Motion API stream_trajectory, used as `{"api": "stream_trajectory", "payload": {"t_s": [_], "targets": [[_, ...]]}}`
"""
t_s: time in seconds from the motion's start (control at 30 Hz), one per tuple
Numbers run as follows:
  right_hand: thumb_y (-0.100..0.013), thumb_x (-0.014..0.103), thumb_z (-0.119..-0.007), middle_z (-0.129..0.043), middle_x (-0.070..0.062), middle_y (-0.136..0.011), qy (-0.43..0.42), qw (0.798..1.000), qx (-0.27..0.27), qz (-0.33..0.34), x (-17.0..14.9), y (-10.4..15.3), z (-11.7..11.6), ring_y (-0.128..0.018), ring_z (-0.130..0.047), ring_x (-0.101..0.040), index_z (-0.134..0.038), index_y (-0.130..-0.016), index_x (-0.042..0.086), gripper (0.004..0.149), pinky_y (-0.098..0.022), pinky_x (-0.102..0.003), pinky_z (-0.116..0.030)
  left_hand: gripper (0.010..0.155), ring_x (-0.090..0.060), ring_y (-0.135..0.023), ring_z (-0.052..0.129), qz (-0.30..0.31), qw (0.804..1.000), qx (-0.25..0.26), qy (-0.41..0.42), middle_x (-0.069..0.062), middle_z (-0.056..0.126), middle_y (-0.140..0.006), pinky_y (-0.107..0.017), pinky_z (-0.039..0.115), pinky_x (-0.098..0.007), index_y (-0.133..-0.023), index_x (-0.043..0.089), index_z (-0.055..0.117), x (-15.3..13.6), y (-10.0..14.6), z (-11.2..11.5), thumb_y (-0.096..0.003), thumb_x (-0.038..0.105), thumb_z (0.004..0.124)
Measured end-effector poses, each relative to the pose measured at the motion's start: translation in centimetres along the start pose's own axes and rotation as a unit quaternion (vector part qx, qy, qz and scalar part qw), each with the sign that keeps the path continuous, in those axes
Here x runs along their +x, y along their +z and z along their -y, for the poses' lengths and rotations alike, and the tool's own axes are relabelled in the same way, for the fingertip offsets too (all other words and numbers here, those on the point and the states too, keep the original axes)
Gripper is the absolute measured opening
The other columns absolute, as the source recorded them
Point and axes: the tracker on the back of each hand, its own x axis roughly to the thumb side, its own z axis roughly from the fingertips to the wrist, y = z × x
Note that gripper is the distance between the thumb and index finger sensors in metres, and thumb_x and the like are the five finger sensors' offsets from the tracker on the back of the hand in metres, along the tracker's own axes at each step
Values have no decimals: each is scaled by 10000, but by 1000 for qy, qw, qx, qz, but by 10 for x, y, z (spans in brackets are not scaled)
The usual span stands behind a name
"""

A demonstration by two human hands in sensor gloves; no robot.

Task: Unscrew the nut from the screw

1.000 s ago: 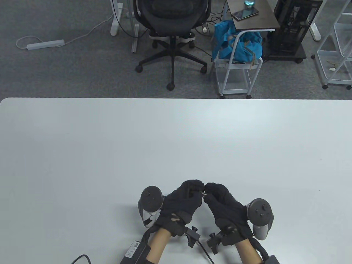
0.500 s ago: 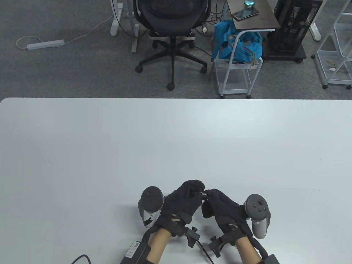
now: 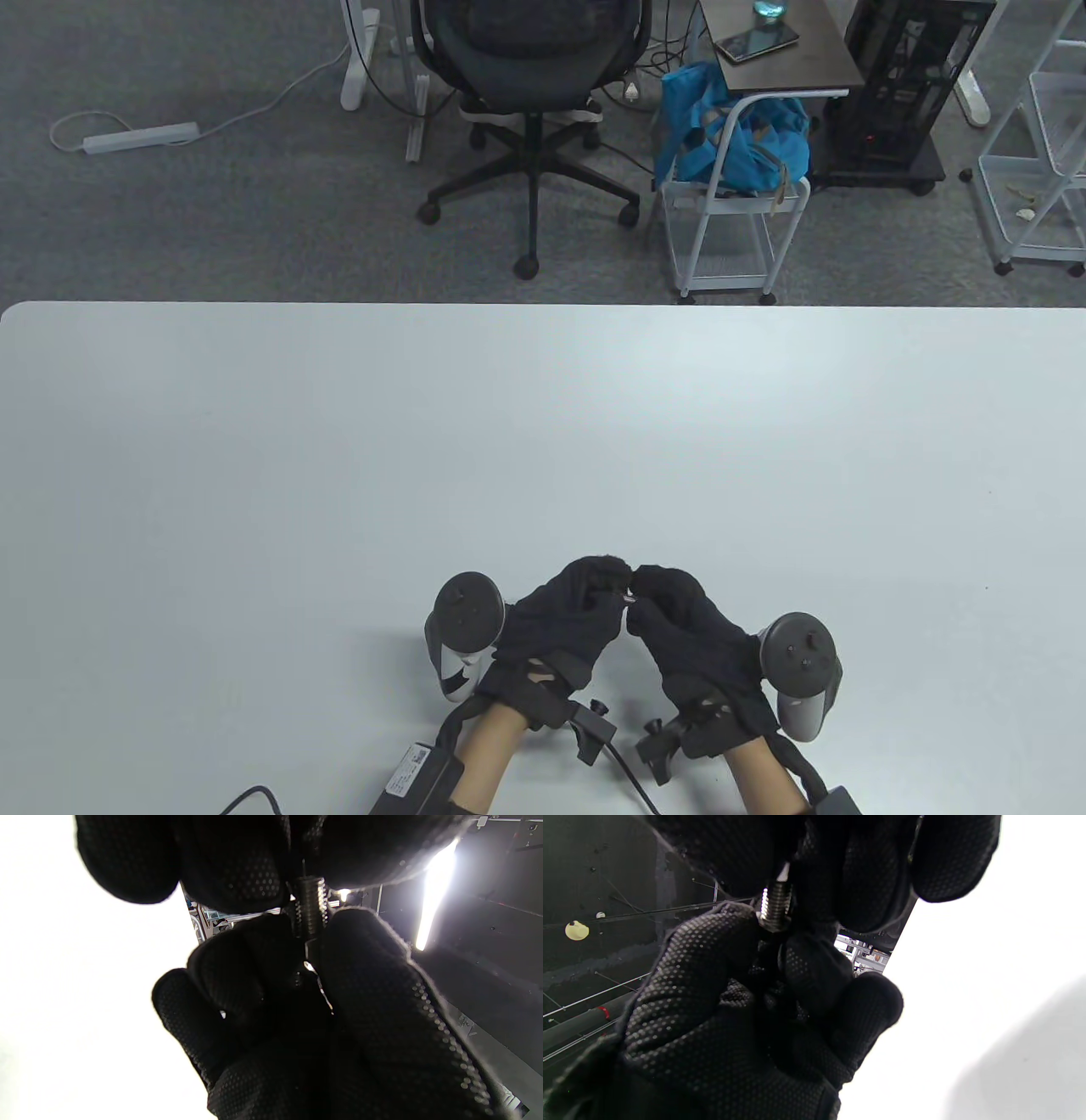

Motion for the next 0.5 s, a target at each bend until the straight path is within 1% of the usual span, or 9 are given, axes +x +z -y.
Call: {"api": "stream_trajectory", "payload": {"t_s": [0.13,0.23,0.3,0.37,0.4,0.43,0.47,0.5], "targets": [[-549,350,-727,-879,-130,-775,-13,1000,-14,2,-1,0,0,-617,-928,-352,-751,-951,148,450,-556,-601,-762,492,-208,-449,982,-2,1000,4,1,-159,914,-785,-448,855,-527,-930,202,803,0,0,0,-484,409,818],[-544,349,-744,-869,-116,-800,-6,1000,-13,3,0,0,1,-639,-920,-361,-746,-955,152,456,-559,-604,-758,495,-208,-440,986,-4,1000,5,0,-159,921,-775,-442,859,-526,-927,194,807,-1,0,0,-483,411,819],[-539,344,-767,-834,-108,-853,-11,1000,-2,-2,-2,-1,1,-685,-895,-372,-684,-993,136,506,-566,-604,-750,494,-211,-442,985,-7,1000,11,2,-159,919,-778,-443,857,-528,-927,193,808,-1,1,-1,-482,407,820],[-537,343,-777,-816,-105,-879,-20,1000,-2,-8,-4,-1,0,-701,-883,-372,-631,-1034,119,564,-565,-601,-750,492,-217,-456,981,-6,1000,10,4,-160,910,-791,-453,851,-531,-932,197,802,-1,1,-1,-485,400,821],[-538,348,-777,-804,-120,-896,-21,1000,7,-16,-5,-2,0,-710,-878,-375,-602,-1056,113,595,-563,-599,-750,489,-217,-461,981,-6,1000,13,2,-158,906,-798,-457,849,-531,-933,204,800,-1,1,-1,-484,398,822],[-545,377,-765,-779,-144,-926,-22,999,19,-24,-6,-2,0,-731,-857,-393,-574,-1075,105,626,-567,-607,-737,487,-222,-467,980,-5,1000,13,2,-159,903,-804,-460,846,-535,-933,207,800,-1,1,-1,-484,394,823],[-558,441,-729,-745,-172,-957,-25,998,37,-44,-10,-2,-1,-753,-835,-413,-542,-1093,90,666,-571,-620,-721,483,-225,-479,978,-2,1000,10,0,-158,897,-815,-468,843,-536,-935,214,796,-1,1,0,-486,389,823],[-569,503,-688,-737,-198,-964,-34,997,36,-57,-13,-1,-2,-757,-826,-434,-527,-1101,71,704,-566,-630,-714,481,-226,-486,978,0,1000,10,-2,-158,893,-823,-472,842,-537,-936,221,793,-1,1,0,-485,385,824]]}}
